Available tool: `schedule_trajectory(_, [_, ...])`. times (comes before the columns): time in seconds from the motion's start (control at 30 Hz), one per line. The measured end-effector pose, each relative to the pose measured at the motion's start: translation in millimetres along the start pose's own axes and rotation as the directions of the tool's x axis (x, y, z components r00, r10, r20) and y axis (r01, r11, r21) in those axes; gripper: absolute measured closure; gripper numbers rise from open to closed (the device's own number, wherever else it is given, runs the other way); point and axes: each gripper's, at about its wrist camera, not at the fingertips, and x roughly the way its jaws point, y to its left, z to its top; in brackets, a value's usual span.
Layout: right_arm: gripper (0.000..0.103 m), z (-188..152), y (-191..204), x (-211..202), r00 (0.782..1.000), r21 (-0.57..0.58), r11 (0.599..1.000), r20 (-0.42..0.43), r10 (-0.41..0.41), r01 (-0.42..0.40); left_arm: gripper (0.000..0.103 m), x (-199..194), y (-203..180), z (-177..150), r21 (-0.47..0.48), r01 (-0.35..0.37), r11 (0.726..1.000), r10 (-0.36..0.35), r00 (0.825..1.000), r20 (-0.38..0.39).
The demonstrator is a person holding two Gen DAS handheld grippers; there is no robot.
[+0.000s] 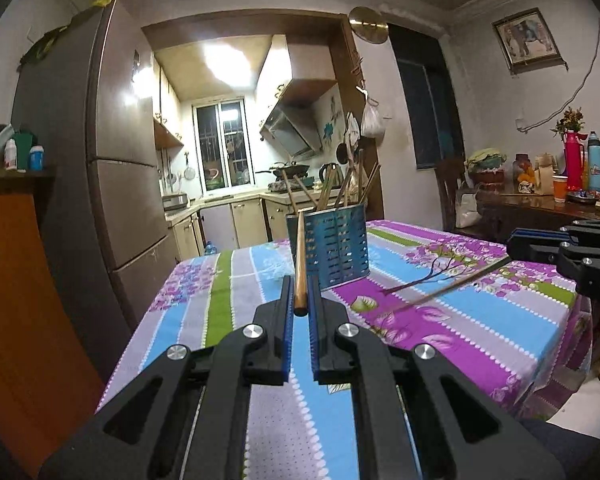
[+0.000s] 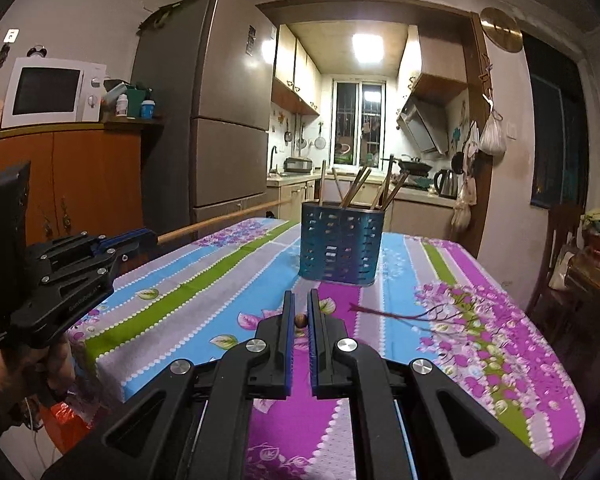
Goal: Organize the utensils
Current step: 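Lift both chopsticks, carry them above the blue holder and lower them in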
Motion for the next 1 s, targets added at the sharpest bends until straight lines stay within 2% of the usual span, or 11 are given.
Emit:
schedule_trajectory(0.17, [0.096, 15, -11, -4, 0.999, -0.019, 1.0, 0.03, 0.01, -0.009, 0.098, 1, -3, 14, 0.013, 0.006, 1.0, -0.006, 1.0, 0.026])
schedule_trajectory(0.5, [0.096, 71, -34, 1, 0.995, -0.105, 0.994, 0.102, 0.021, -0.01, 0.098, 13, 6, 55, 0.003, 0.015, 1.0, -0.015, 0.995, 0.096])
schedule_trajectory(0.63, [0.096, 85, -46, 9, 0.995, -0.093, 0.995, 0.096, 0.034, -0.025, 0.098, 25, 10, 64, -0.008, 0.038, 0.999, -0.037, 0.995, 0.089])
schedule_trajectory(1.0, [0.096, 120, -70, 52, 0.996, -0.073, 0.994, 0.003, 0.084, -0.083, 0.098, 73, 30, 104, -0.043, 0.096, 0.994, -0.096, 0.995, 0.013])
